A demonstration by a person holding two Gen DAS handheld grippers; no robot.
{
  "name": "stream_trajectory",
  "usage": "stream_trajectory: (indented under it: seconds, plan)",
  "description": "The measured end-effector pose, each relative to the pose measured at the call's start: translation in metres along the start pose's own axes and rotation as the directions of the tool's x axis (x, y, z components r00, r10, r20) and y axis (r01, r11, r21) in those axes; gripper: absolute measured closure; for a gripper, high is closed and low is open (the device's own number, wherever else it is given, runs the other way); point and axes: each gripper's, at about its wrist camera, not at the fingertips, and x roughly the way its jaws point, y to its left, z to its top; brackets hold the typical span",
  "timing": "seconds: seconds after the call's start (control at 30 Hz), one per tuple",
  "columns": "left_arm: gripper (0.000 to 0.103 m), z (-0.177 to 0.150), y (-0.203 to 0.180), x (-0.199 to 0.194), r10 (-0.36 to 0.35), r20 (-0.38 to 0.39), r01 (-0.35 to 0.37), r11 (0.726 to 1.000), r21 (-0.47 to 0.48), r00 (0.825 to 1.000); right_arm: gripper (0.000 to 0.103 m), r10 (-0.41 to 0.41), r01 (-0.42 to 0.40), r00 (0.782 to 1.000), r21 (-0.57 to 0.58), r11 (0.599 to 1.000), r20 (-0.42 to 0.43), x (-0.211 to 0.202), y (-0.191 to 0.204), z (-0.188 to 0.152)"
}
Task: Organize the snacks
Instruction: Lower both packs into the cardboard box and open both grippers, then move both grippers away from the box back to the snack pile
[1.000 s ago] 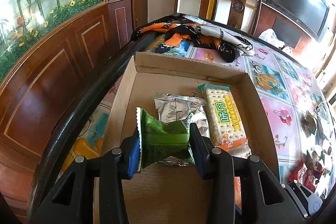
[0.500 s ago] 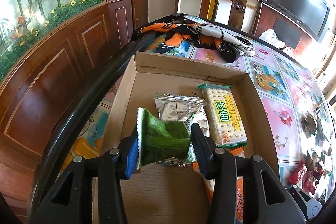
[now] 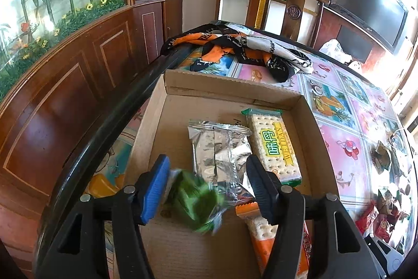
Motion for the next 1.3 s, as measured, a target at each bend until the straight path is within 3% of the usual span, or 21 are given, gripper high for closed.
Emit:
stream_trajectory:
  seconds: [0.3, 0.57, 0.8, 0.93, 1.07, 1.2, 1.3]
  plan:
    - [0.042, 0.000, -0.002, -0.003, -0.014, 0.016, 0.014, 1.000, 0.000, 1.000, 0.039, 0.029, -0.029, 0.999, 0.021, 0.999, 0.020, -0.012, -0.004, 0.000]
    - [0.040, 0.000, -0.006, -0.013, -0.068, 0.059, 0.068, 0.998, 0.009, 0.996, 0.038, 0.048, -0.050, 0.998, 0.040, 0.998, 0.050, -0.030, -0.015, 0.000]
    - [0.039, -0.002, -0.016, -0.018, -0.110, 0.069, 0.107, 0.994, 0.037, 0.992, 0.038, 0.048, -0.055, 0.995, 0.080, 0.995, 0.088, -0.059, -0.047, -0.006]
    - [0.039, -0.003, -0.019, -0.019, -0.118, 0.069, 0.115, 0.992, 0.045, 0.991, 0.038, 0.006, -0.020, 0.993, 0.120, 0.993, 0.121, -0.077, -0.082, -0.007]
    - [0.039, -0.003, -0.020, -0.021, -0.128, 0.072, 0.125, 0.991, 0.044, 0.989, 0.038, -0.009, 0.002, 0.998, 0.105, 0.994, 0.064, -0.079, -0.106, -0.015]
    - [0.039, -0.004, -0.023, -0.021, -0.134, 0.070, 0.130, 0.990, 0.055, 0.989, 0.041, 0.041, -0.042, 0.999, 0.051, 0.998, 0.007, -0.069, -0.103, -0.024]
    - [0.039, -0.005, -0.025, -0.021, -0.135, 0.070, 0.131, 0.989, 0.062, 0.988, 0.047, 0.028, -0.029, 0.999, -0.009, 1.000, -0.024, -0.062, -0.093, -0.027]
